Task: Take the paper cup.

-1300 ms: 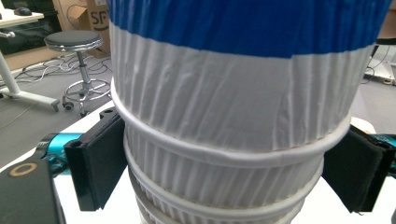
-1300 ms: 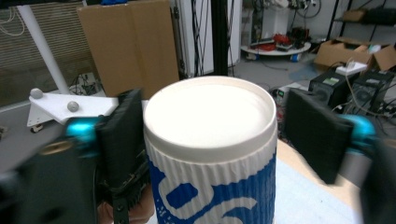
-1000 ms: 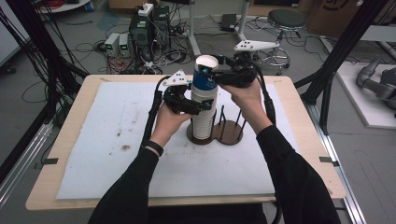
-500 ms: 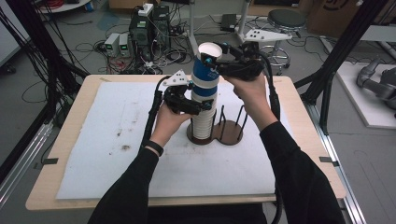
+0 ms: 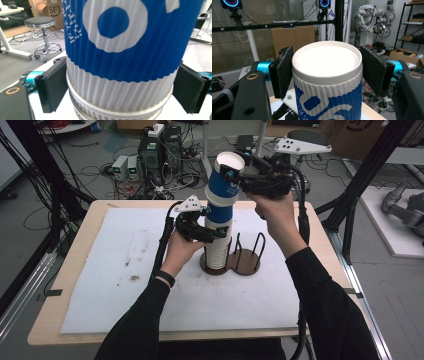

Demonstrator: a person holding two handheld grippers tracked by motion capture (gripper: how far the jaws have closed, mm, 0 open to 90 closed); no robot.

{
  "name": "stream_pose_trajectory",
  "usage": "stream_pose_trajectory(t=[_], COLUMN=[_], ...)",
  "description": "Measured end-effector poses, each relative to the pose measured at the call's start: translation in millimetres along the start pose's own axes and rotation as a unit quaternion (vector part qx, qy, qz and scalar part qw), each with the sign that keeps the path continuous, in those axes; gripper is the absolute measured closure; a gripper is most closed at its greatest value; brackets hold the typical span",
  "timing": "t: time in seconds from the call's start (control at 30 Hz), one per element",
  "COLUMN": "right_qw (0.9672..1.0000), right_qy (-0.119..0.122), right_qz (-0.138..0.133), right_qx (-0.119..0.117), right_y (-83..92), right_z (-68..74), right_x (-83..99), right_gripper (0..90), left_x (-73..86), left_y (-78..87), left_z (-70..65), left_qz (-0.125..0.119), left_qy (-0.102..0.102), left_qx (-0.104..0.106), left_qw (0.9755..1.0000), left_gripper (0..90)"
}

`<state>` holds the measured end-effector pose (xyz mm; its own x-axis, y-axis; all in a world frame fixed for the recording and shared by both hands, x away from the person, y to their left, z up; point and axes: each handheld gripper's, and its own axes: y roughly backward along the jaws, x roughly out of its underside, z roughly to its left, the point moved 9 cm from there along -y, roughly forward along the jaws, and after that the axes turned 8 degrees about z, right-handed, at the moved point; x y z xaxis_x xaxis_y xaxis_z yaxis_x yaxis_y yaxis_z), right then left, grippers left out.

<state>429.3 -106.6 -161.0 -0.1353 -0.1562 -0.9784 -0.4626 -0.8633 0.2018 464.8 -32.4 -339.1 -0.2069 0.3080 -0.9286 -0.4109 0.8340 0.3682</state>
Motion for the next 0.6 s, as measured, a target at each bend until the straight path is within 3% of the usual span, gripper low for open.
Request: stream_pose_trajectory(t=[0.33,0.6], right_qw=[0.9998,0.9993], right_qy=[0.02,0.028], right_qz=[0.003,0.008], right_qx=[-0.005,-0.024], right_y=[23.4,40.2], right_z=[10.4,23.4], right_x=[0.1,19.0], right_gripper=[30.9,30.9], left_x=[0.0,0.1], left_y=[0.2,0.5], left_z=[0.2,0.2], left_qz=[0.002,0.004], left_qy=[-0.002,-0.003], left_qx=[-0.001,-0.003], left_qw=[1.0,1.0], left_gripper=[11.4,11.4])
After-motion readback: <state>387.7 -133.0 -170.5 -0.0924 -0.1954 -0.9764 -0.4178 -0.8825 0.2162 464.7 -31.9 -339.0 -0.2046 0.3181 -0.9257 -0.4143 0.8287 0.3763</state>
